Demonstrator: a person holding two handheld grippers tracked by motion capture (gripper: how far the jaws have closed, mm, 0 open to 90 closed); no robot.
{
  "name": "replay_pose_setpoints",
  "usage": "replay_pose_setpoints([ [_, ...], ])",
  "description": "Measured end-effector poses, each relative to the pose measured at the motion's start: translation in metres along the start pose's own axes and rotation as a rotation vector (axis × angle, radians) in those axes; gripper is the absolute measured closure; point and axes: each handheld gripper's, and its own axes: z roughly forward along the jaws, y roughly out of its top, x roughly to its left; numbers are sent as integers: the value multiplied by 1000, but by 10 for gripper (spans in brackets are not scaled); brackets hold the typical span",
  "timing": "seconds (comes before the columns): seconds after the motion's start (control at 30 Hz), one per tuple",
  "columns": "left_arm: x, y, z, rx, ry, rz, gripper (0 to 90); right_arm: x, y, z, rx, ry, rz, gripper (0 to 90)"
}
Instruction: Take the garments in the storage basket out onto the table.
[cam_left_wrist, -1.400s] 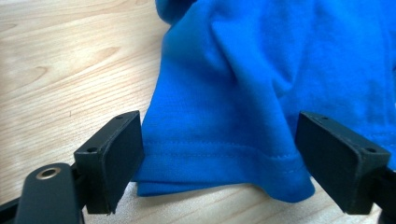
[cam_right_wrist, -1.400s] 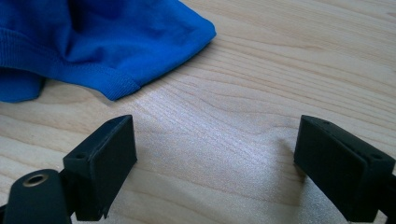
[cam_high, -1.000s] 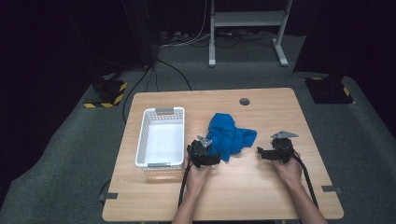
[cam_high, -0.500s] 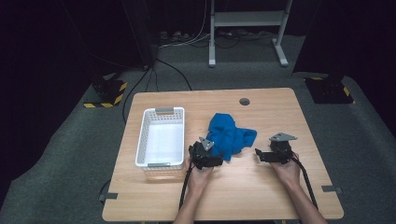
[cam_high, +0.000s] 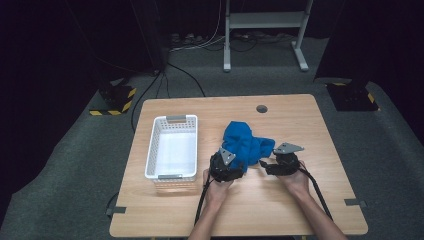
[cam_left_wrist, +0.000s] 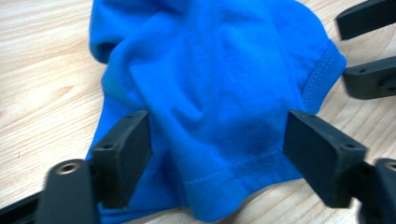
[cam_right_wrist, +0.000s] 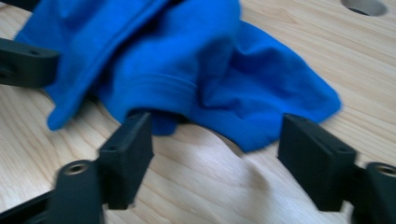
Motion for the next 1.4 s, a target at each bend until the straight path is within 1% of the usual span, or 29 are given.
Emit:
replay_pose_setpoints([
  [0.07,0,0,2,10,4,-2,331,2,1,3,-6,10,6,346],
  [0.13,1,0,3,16,1,-16,395,4,2,7,-10,21,8,406],
  [0.17,1,0,3,16,1,-16,431,4,2,7,-10,21,8,406],
  [0.2,3,-1,4,33,2,-24,468,6,5,10,-16,38,11,473],
  [0.27,5,-1,4,43,4,-31,533,9,7,13,-24,52,-2,539],
  [0.4,8,-1,4,49,5,-47,672,13,10,16,-33,80,-30,703],
  [0.5,10,0,4,46,-2,-48,755,14,9,18,-31,84,-37,805],
  [0.57,11,0,4,43,-11,-60,796,13,8,18,-34,84,-36,854],
  [0.67,12,-1,4,41,-12,-63,835,11,6,16,-34,84,-28,876],
  [0.7,12,-1,3,36,-12,-68,835,11,6,16,-34,84,-28,876],
  [0.8,14,-1,-1,16,-7,-84,859,4,2,11,-41,76,0,881],
  [0.87,16,-2,-2,2,4,-96,863,-1,-1,8,-49,74,27,882],
  [0.93,18,-1,-5,-11,22,-99,864,-5,-2,4,-54,64,41,882],
  [1.0,19,-1,-8,-23,33,-115,865,-10,-2,0,-62,54,47,883],
  [1.07,19,-1,-9,-27,38,-118,866,-12,-2,-2,-68,49,52,883],
  [1.13,20,-2,-11,-31,61,-127,865,-20,-4,-7,-80,36,80,883],
  [1.17,20,-2,-11,-31,61,-127,866,-20,-4,-7,-80,36,80,883],
  [1.2,22,-2,-11,-27,79,-137,865,-25,-6,-10,-84,26,101,883],
  [1.33,25,-4,-11,-13,118,-156,865,-35,-13,-14,-82,0,140,883],
  [1.4,26,-5,-11,-4,127,-161,865,-41,-17,-16,-73,-20,163,883],
])
